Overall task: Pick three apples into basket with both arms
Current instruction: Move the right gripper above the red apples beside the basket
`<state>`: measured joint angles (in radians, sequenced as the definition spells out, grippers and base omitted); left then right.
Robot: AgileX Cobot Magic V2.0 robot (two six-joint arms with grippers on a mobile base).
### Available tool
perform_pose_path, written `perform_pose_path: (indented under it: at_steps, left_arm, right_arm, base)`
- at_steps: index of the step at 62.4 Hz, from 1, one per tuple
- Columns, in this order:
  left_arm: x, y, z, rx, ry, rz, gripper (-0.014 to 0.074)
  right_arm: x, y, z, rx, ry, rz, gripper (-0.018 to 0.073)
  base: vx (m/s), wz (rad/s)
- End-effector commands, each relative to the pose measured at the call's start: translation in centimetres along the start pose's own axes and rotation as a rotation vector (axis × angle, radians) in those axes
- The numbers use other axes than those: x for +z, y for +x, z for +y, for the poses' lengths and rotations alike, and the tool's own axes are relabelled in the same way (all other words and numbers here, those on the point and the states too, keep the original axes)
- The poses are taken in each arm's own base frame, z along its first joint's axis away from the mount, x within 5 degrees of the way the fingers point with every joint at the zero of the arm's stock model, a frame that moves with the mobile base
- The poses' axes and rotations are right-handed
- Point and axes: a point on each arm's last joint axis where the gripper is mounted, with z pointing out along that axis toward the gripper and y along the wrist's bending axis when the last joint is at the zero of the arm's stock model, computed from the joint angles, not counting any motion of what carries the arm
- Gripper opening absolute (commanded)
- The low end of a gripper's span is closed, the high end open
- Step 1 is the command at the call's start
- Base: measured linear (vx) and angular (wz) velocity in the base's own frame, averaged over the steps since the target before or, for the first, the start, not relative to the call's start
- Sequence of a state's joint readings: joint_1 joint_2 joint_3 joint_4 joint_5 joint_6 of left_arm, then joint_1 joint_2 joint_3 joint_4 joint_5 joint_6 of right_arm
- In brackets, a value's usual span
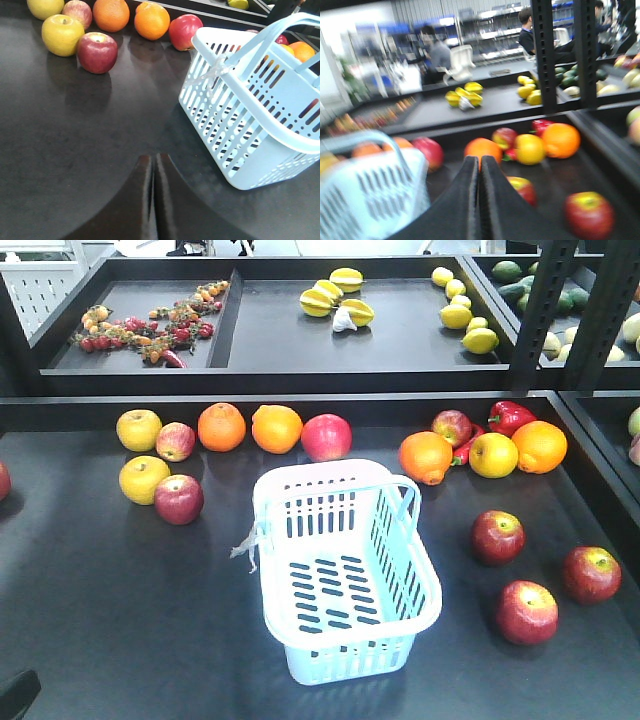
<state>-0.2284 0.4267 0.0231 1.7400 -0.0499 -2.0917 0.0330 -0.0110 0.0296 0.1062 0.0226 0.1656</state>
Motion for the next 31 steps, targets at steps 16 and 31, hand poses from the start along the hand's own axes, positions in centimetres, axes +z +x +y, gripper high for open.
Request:
perform_pose_path:
  at_steps: [16,31]
  left_arm:
    - [0.0,-0.7,-0.4,-0.016,0.015,-0.013,-0.0008]
    - [0.0,-0.7,-0.4,-0.016,0.022,-0.01,-0.0008]
  right_arm:
    - [-0.6,-3.8,0.2,0.515,-0.049,-0.263,-0.0003]
    - [-2.6,-12.5,4.3,0.178,-0.137,-0.134,-0.0002]
  base:
    - [0.0,0.0]
    - [0.0,0.0]
